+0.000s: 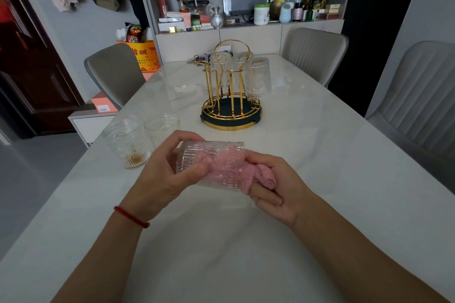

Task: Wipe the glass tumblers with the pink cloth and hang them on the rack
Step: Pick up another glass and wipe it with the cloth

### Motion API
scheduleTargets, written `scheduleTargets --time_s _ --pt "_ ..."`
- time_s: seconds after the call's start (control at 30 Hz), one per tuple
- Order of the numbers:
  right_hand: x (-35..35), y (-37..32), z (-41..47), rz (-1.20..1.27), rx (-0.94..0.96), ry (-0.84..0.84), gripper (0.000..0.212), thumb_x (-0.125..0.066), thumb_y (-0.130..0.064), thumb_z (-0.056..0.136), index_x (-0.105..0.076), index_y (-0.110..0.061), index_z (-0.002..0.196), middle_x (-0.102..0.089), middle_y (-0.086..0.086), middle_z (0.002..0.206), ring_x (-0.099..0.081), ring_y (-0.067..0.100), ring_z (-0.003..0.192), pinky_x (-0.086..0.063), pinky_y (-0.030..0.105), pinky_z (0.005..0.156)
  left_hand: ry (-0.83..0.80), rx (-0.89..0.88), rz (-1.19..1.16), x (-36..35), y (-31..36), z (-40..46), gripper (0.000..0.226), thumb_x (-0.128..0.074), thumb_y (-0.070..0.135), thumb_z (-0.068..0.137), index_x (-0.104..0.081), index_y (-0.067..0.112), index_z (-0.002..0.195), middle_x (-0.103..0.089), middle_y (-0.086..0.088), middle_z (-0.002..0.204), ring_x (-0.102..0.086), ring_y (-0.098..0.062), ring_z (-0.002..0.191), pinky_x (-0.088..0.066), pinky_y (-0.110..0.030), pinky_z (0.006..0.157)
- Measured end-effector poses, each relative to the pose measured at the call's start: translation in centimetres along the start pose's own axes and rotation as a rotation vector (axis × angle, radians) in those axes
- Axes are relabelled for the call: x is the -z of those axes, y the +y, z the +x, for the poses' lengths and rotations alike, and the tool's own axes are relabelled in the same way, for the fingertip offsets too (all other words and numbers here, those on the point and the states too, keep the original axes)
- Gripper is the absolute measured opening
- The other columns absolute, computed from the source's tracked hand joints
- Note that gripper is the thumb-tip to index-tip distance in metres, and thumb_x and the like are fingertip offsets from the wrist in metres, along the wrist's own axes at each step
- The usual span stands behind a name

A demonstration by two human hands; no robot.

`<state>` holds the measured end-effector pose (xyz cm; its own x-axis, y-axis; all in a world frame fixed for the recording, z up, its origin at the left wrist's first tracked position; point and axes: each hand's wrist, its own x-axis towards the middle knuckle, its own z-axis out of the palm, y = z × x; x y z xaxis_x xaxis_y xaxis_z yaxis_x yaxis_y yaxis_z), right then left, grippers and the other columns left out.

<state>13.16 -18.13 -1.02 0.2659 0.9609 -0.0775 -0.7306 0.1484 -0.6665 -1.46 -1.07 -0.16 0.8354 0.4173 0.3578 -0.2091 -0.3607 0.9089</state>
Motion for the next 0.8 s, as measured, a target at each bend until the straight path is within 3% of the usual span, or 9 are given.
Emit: scheduleTargets --time_s 0.13,0.27,0.37,0.43,0.5,0.57,0.63,0.7,0.8 --pt "0.7 0.1 0.5 0.001 -0.009 0.0 0.025 -0.05 -0.011 0.093 -0.071 0.003 0.099 -0.048 0.009 0.074 -0.027 0.007 0.021 -0.016 0.014 0.02 -0.039 -0.073 0.098 0.8 -0.1 0.0 0.066 -0.093 0.026 0.065 -0.06 0.012 0.12 -0.069 0.01 0.112 -0.073 -0.015 0.095 -0.061 -0.026 0.065" --pt "1.3 -0.5 0.4 -0.003 -0.013 0.029 0.023 -0.052 -0.01 0.091 -0.071 0.002 0.094 -0.045 0.005 0.062 -0.027 0.006 0.02 -0.017 0.015 0.02 -0.094 -0.043 -0.009 0.4 0.0 -0.1 0.07 -0.09 -0.002 0.063 -0.055 0.012 0.122 -0.066 -0.001 0.12 -0.071 -0.022 0.107 -0.063 -0.032 0.075" --pt "1.2 -0.6 0.3 -0.002 -0.01 0.032 0.022 -0.051 -0.012 0.092 -0.07 -0.001 0.09 -0.055 0.006 0.066 -0.028 0.006 0.02 -0.016 0.015 0.02 -0.101 0.021 -0.088 -0.2 0.0 -0.3 0.065 -0.082 -0.004 0.071 -0.051 0.018 0.124 -0.07 0.005 0.112 -0.072 -0.019 0.101 -0.061 -0.028 0.073" --pt "1.3 -0.6 0.4 0.011 -0.005 0.032 0.021 -0.052 -0.013 0.093 -0.07 -0.004 0.089 -0.059 0.007 0.072 -0.03 0.006 0.02 -0.016 0.015 0.02 -0.05 0.07 -0.104 -1.1 0.0 -0.2 0.051 -0.076 0.016 0.088 -0.053 0.026 0.133 -0.071 0.008 0.115 -0.072 -0.02 0.105 -0.06 -0.027 0.079" --pt "1.4 -0.6 0.5 0.013 -0.008 0.032 0.02 -0.051 -0.014 0.095 -0.067 -0.003 0.1 -0.061 0.007 0.074 -0.031 0.006 0.021 -0.016 0.016 0.021 0.042 0.182 -0.219 -1.9 0.0 0.0 0.043 -0.054 0.052 0.1 -0.057 0.029 0.137 -0.073 0.003 0.121 -0.071 -0.022 0.112 -0.059 -0.034 0.086" --pt "1.4 -0.5 0.5 -0.001 -0.01 0.037 0.023 -0.048 -0.013 0.099 -0.066 -0.002 0.108 -0.062 0.005 0.068 -0.03 0.007 0.021 -0.014 0.015 0.021 0.043 0.249 -0.16 -2.3 0.1 0.0 0.058 -0.031 0.07 0.099 -0.058 0.033 0.134 -0.074 -0.006 0.114 -0.073 -0.023 0.097 -0.06 -0.04 0.075" --pt "1.4 -0.5 0.5 -0.02 -0.007 0.049 0.024 -0.048 -0.012 0.098 -0.066 -0.001 0.107 -0.063 0.004 0.063 -0.03 0.007 0.021 -0.012 0.016 0.022 0.0 0.24 0.042 -2.1 0.1 0.0 0.054 -0.023 0.072 0.1 -0.056 0.045 0.133 -0.065 -0.012 0.095 -0.06 -0.022 0.073 -0.052 -0.032 0.058" --pt "1.4 -0.5 0.5 -0.038 -0.002 0.057 0.023 -0.052 -0.013 0.093 -0.069 -0.001 0.103 -0.065 0.005 0.067 -0.03 0.007 0.021 -0.012 0.015 0.022 0.0 0.218 0.018 -1.6 0.2 0.0 0.044 -0.033 0.064 0.102 -0.059 0.048 0.134 -0.06 -0.014 0.098 -0.052 -0.022 0.071 -0.047 -0.03 0.056" --pt "1.4 -0.8 0.5 -0.074 -0.009 0.074 0.027 -0.055 -0.014 0.089 -0.069 0.0 0.107 -0.063 0.007 0.075 -0.03 0.007 0.022 -0.012 0.015 0.023 -0.049 0.137 -0.164 -0.4 0.2 -0.1 0.045 -0.059 0.055 0.099 -0.06 0.04 0.142 -0.067 -0.01 0.121 -0.063 -0.026 0.088 -0.055 -0.042 0.07"
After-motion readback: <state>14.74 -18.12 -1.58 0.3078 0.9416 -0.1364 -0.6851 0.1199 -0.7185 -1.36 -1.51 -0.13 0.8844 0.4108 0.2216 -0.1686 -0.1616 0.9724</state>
